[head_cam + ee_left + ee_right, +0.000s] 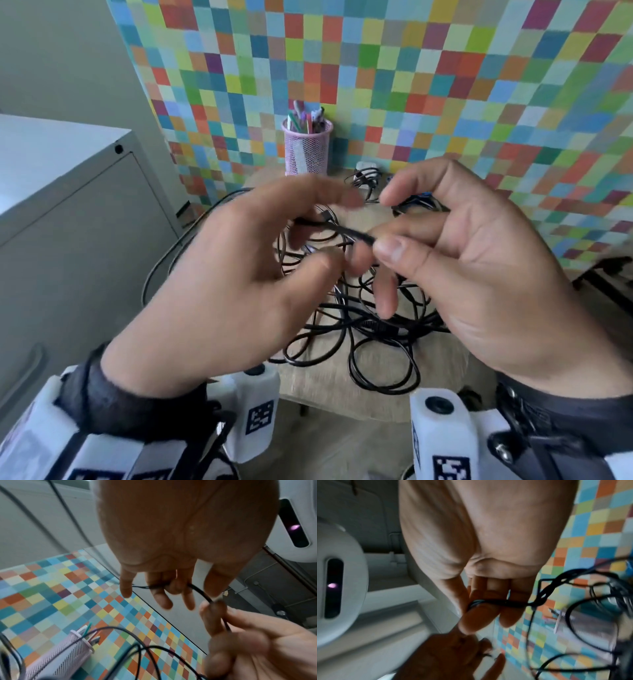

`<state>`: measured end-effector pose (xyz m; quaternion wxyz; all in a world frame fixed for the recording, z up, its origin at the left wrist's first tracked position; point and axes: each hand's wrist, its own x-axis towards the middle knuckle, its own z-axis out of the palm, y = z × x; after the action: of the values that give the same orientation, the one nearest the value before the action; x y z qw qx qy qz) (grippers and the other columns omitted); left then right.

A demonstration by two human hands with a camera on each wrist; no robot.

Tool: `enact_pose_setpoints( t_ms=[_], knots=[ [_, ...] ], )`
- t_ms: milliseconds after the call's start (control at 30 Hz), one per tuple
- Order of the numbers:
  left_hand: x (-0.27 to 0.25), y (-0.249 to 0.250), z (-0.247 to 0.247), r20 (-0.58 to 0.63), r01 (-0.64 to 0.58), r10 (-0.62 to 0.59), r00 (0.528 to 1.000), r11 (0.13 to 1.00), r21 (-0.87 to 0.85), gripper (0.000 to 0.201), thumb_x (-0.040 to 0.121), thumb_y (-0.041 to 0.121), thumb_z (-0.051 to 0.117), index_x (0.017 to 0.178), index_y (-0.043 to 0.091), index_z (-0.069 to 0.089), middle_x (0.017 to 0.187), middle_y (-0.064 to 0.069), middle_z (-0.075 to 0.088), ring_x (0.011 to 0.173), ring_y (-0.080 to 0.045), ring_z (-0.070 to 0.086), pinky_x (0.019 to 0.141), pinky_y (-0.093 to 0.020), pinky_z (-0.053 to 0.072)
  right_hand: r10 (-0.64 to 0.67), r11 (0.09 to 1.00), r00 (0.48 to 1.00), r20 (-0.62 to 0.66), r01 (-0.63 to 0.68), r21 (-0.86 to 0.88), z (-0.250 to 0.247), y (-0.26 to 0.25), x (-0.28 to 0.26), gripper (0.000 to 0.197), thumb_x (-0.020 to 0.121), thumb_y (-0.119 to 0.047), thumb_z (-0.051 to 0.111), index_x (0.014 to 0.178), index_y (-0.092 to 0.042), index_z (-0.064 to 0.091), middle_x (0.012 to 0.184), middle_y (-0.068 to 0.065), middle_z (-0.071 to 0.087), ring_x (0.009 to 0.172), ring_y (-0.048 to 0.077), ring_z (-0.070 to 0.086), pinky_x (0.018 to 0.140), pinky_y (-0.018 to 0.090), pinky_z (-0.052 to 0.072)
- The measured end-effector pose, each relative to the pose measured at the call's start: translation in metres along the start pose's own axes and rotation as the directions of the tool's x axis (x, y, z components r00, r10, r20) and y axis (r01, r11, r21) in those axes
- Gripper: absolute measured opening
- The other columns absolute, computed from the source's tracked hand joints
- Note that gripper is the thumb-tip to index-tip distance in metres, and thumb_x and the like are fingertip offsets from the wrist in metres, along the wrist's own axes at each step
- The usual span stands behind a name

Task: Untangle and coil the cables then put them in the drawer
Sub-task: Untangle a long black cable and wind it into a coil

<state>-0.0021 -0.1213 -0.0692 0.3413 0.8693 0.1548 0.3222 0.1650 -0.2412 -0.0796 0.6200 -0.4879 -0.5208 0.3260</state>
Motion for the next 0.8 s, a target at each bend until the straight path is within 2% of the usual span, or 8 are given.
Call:
enact_pose_setpoints(
  t_ms=[67,233,333,400,500,600,700,800],
  knots=[
    [-0.001,0.001,-0.003,-0.056,0.025,-0.027,0.998,0.999,-0.048,0.008,0.087,0.022,0.066,0.09,0.023,0.074,0.077,0.008,0.068,0.071,-0.017,0.06,0.064,-0.026,0.046,0.011,0.981,1.0,-0.022,-0.015,-0.191,-0.002,0.002,0.0,0.02,0.091,-0.011,0.071,0.104,-0.023,0.063,0.082,0.004,0.077,0.071,0.019,0.072,0.074,0.032,0.058],
    [0.001,-0.004,-0.012,-0.249,0.158,-0.139,0.958,0.986,0.058,0.032,0.091,0.039,0.074,0.068,0.018,0.065,0.05,0.009,0.053,0.043,-0.005,0.039,0.043,-0.013,0.03,-0.043,0.827,0.995,-0.093,-0.017,-0.562,-0.005,0.007,0.003,0.025,0.085,-0.013,0.081,0.092,-0.038,0.078,0.091,-0.028,0.075,0.091,-0.008,0.069,0.08,0.004,0.047],
    [0.004,-0.01,-0.02,-0.216,0.249,-0.195,0.957,0.932,0.262,0.031,0.089,0.056,0.067,0.074,0.029,0.071,0.061,0.015,0.064,0.053,-0.004,0.056,0.06,-0.015,0.043,-0.053,0.804,0.989,-0.139,-0.04,-0.593,-0.007,0.013,0.005,0.022,0.086,-0.014,0.079,0.093,-0.035,0.082,0.087,-0.026,0.075,0.087,-0.005,0.07,0.075,0.004,0.046],
    [0.003,-0.007,-0.021,-0.151,0.241,-0.2,0.968,0.91,0.338,0.042,0.091,0.069,0.05,0.082,0.035,0.072,0.068,0.019,0.069,0.06,-0.003,0.062,0.078,-0.034,0.051,-0.072,0.78,0.985,-0.154,-0.04,-0.624,-0.006,0.017,0.006,0.023,0.086,-0.015,0.08,0.094,-0.036,0.083,0.086,-0.023,0.075,0.086,0.0,0.071,0.074,0.009,0.049],
    [0.0,0.006,-0.008,0.001,0.166,-0.185,0.983,0.886,0.434,0.056,0.093,0.077,0.03,0.082,0.04,0.07,0.061,0.019,0.067,0.064,0.002,0.063,0.101,-0.045,0.043,-0.09,0.754,0.985,-0.145,-0.028,-0.656,0.001,0.021,0.006,0.026,0.087,-0.015,0.08,0.098,-0.038,0.083,0.092,-0.024,0.076,0.091,-0.002,0.071,0.081,0.018,0.055],
    [-0.001,0.009,0.011,0.111,0.087,-0.17,0.979,0.847,0.525,0.047,0.094,0.068,0.033,0.101,0.044,0.072,0.064,0.022,0.068,0.071,0.0,0.068,0.122,-0.048,0.028,-0.067,0.776,0.985,-0.162,-0.05,-0.629,0.006,0.024,0.005,0.036,0.086,-0.01,0.078,0.105,-0.04,0.079,0.094,-0.023,0.076,0.091,0.001,0.072,0.083,0.029,0.059],
    [-0.001,0.007,0.018,0.115,0.119,-0.193,0.974,0.878,0.463,0.037,0.09,0.061,0.045,0.11,0.044,0.07,0.068,0.019,0.066,0.069,-0.002,0.064,0.09,-0.035,0.055,-0.076,0.836,0.98,-0.185,-0.038,-0.547,0.004,0.024,0.005,0.045,0.084,-0.004,0.08,0.112,-0.038,0.074,0.096,-0.016,0.075,0.087,0.01,0.074,0.082,0.039,0.061],
    [0.001,0.003,0.017,0.083,0.137,-0.18,0.98,0.918,0.372,0.033,0.089,0.057,0.051,0.114,0.044,0.067,0.081,0.018,0.061,0.074,-0.001,0.062,0.069,-0.031,0.055,-0.089,0.89,0.978,-0.186,-0.006,-0.456,0.001,0.021,0.005,0.052,0.083,0.0,0.081,0.118,-0.037,0.071,0.097,-0.008,0.074,0.086,0.012,0.076,0.08,0.033,0.061]
  ],
)
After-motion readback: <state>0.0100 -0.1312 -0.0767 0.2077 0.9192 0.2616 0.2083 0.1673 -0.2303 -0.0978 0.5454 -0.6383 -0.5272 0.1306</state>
